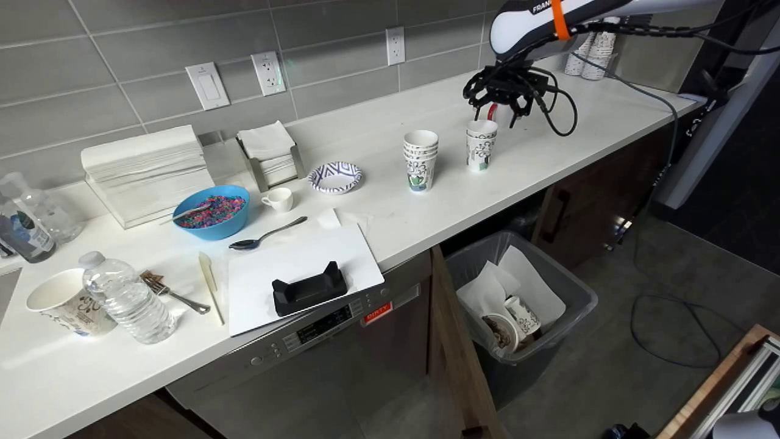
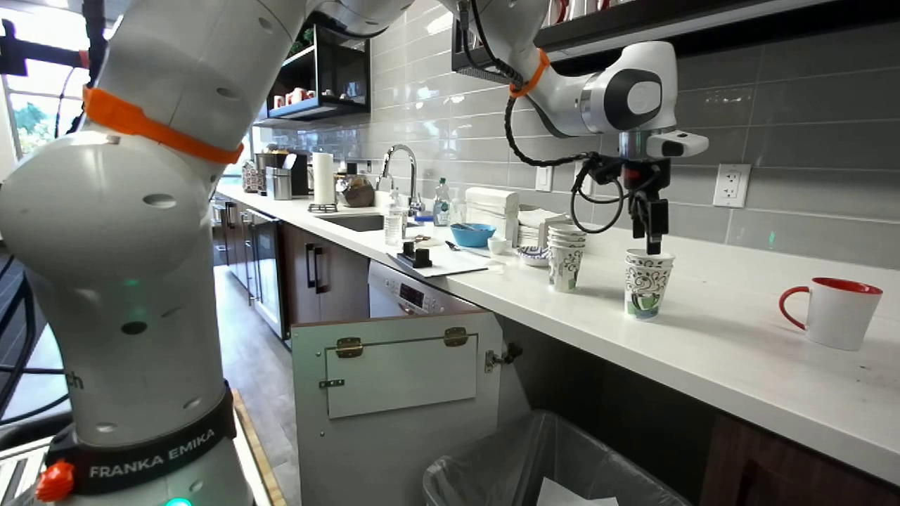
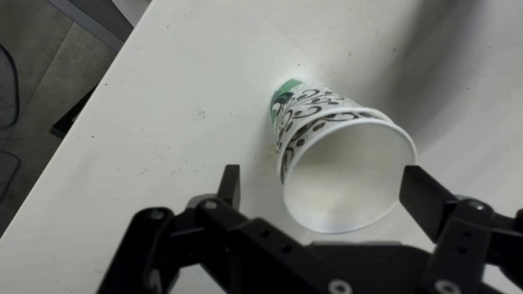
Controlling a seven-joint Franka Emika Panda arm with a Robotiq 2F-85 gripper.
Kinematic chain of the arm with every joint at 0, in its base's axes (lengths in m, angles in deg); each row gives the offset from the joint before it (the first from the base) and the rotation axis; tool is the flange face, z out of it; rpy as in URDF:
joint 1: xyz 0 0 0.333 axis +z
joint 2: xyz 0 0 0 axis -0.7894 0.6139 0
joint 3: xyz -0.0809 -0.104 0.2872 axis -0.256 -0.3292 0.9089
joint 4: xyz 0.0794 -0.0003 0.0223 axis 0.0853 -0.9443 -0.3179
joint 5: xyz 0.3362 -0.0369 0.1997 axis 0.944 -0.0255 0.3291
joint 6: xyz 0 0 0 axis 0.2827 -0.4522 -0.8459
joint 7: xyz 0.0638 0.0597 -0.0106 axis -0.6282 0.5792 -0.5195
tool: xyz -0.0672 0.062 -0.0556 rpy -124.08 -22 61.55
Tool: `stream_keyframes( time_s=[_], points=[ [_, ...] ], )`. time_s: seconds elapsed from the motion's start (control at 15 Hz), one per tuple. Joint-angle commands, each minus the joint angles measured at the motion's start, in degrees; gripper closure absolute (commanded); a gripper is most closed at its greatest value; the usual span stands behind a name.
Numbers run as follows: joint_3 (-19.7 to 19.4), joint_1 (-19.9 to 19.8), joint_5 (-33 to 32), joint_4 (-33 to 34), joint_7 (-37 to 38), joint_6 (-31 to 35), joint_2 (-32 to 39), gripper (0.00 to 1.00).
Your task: Put each cup in the stack, into the other
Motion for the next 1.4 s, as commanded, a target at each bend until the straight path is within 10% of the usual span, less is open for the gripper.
stream_keyframes(
  time_s=[0.0, 0.73, 1.33],
  points=[
    [0.4, 0.0, 2.1, 3.3, -0.6, -1.8, 3.8, 0.05],
    [0.7, 0.3, 3.1, 6.6, -0.4, -2.3, 7.1, 0.98],
    [1.4, 1.8, 1.9, 6.9, -3.7, -4.0, -0.7, 0.99]
  ],
)
